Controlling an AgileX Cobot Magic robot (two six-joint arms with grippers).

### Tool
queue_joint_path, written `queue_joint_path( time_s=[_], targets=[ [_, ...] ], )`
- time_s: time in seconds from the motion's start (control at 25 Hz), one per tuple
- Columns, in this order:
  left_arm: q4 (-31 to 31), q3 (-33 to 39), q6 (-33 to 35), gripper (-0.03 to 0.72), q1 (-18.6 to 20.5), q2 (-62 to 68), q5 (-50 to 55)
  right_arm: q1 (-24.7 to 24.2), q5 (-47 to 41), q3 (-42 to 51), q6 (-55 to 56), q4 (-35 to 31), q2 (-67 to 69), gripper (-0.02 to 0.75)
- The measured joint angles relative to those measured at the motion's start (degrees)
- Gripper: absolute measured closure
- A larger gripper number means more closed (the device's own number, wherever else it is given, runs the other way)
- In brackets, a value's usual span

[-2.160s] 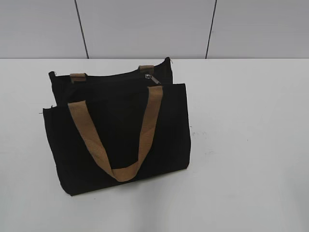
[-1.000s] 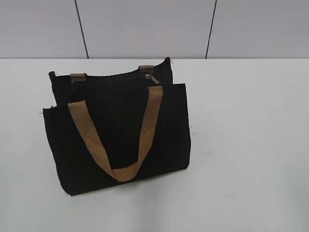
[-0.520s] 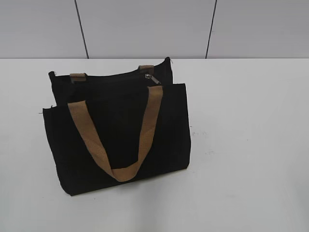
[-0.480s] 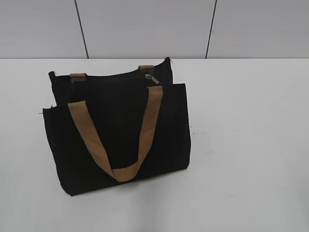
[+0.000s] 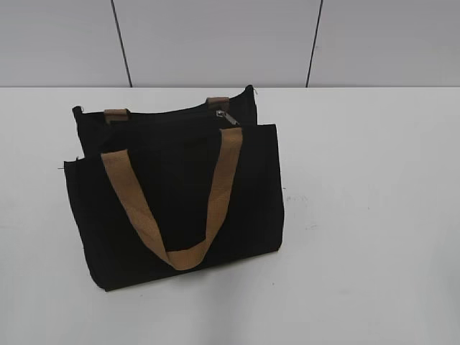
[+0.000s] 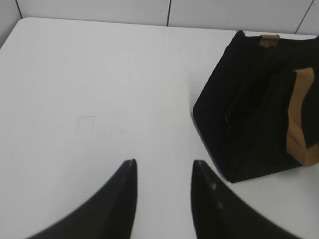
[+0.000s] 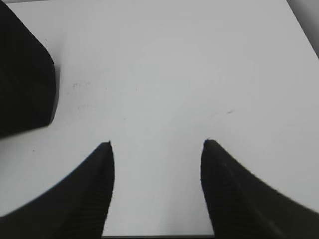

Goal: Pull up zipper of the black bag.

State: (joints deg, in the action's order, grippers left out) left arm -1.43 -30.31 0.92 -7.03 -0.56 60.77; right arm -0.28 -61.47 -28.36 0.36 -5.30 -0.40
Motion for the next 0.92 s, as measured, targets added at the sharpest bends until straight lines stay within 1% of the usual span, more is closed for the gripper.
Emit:
queue_joint_path(
  time_s=[0.92],
  targets=[
    [0.0, 0.0, 0.0, 0.411, 0.0, 0.0, 0.0, 0.0, -0.9, 0.8, 0.0, 0.3, 0.0, 0.302]
  ],
)
